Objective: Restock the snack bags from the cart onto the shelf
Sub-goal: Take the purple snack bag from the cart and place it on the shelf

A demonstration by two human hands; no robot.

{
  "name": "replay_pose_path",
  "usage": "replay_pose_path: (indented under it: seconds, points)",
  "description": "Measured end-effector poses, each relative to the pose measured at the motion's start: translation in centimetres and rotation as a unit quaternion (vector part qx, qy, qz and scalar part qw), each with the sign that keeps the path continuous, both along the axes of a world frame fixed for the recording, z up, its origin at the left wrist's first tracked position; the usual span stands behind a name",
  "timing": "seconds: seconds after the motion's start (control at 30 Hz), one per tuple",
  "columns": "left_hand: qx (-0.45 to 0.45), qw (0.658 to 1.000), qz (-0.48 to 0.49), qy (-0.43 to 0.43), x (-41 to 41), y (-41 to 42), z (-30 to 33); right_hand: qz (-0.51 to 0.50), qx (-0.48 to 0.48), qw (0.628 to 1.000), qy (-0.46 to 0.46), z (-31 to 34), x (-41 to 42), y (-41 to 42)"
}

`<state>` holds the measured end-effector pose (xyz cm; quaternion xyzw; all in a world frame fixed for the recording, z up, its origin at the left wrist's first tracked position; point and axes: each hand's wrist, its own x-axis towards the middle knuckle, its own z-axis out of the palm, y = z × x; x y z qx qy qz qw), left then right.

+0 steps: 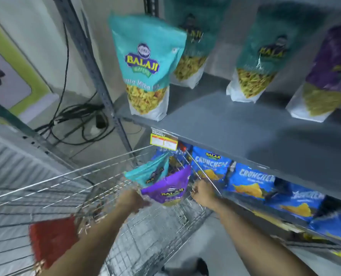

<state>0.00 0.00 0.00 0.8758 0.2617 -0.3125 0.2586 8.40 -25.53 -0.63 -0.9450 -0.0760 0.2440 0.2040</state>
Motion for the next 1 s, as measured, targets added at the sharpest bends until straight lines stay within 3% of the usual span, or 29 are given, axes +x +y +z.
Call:
replay_pose_path:
  seconds: [0.1, 0.17, 0.23, 0.27, 0.33, 0.43, 0.6, 0.83, 1.0]
  points:
    - [-0.123, 0.985, 0.116, -0.046, 0.0, -1.1, -0.7, -0.044, 0.1, 0.994, 0.02, -0.9, 0.2, 0.8]
    - [-0.201, 0.954, 0.208, -0.083, 0.2, -2.3, -0.6, -0.077, 0.18, 0.977, 0.08, -0.8, 0.4, 1.7]
    - [-0.242, 0.924, 0.273, -0.113, 0.7, -3.0, -0.7, -0.124, 0.22, 0.963, 0.096, -1.0, 0.6, 2.3]
    - [-0.228, 0.926, 0.278, -0.12, 0.8, -3.1, -0.3, -0.137, 0.23, 0.96, 0.085, -0.8, 0.7, 2.6]
    - [-0.186, 0.936, 0.249, -0.164, 0.8, -2.8, -0.2, -0.147, 0.229, 0.96, 0.066, -1.2, 0.8, 2.6]
    - [-0.203, 0.936, 0.173, -0.229, 1.2, -2.4, 2.1, -0.153, 0.252, 0.955, 0.017, -0.4, 0.2, 2.0]
    - [-0.245, 0.927, 0.09, -0.269, 3.2, -2.4, 10.2, -0.186, 0.35, 0.912, -0.109, 6.9, -1.4, 0.5]
    - [-0.366, 0.85, -0.035, -0.378, 8.2, -10.3, 25.2, -0.228, 0.461, 0.816, -0.264, 21.7, -2.5, -6.4]
    - [-0.413, 0.797, -0.088, -0.432, 12.8, -18.7, 31.3, -0.216, 0.439, 0.801, -0.345, 29.1, 0.5, -14.8]
